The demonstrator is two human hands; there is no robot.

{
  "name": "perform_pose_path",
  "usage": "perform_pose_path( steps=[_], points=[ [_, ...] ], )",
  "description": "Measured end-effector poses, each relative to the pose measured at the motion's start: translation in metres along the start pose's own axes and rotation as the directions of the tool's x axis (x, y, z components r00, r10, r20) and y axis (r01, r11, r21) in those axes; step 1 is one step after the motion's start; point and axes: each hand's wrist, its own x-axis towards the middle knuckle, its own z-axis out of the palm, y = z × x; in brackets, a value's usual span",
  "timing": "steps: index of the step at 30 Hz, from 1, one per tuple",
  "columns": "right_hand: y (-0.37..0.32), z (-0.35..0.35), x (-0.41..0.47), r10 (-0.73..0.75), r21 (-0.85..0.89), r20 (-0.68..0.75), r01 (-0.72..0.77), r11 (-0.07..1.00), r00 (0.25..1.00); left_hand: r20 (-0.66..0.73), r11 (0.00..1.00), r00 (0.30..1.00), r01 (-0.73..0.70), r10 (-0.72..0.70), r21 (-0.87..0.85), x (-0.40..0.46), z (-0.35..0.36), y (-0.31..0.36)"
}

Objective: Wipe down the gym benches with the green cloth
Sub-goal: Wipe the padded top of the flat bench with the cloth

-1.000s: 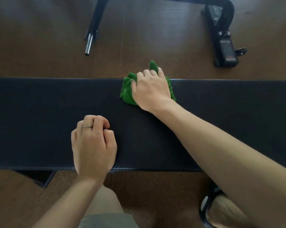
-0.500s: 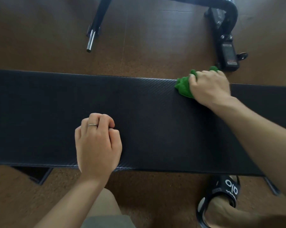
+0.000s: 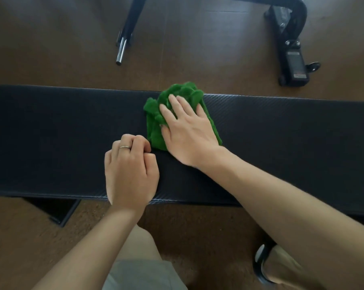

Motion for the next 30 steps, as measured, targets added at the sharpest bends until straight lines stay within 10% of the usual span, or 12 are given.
perform_pose_path(
  steps=[7,17,30],
  points=[
    [0.010,-0.010,-0.138,-0.104,-0.015,0.115,0.107,0.994,0.988,0.000,1.000,1.000,-0.005,0.005,-0.019,-0.002,0.001,0.000],
    [0.000,-0.003,-0.006,0.123,0.000,0.099,-0.124,0.992,0.987,0.001,0.999,1.000,0.010,-0.010,-0.033,0.001,0.000,-0.001],
    [0.018,0.019,-0.151,-0.291,-0.228,-0.012,0.281,0.932,0.956,-0.008,0.993,0.999,0.041,-0.042,-0.108,-0.002,-0.003,-0.001]
  ],
)
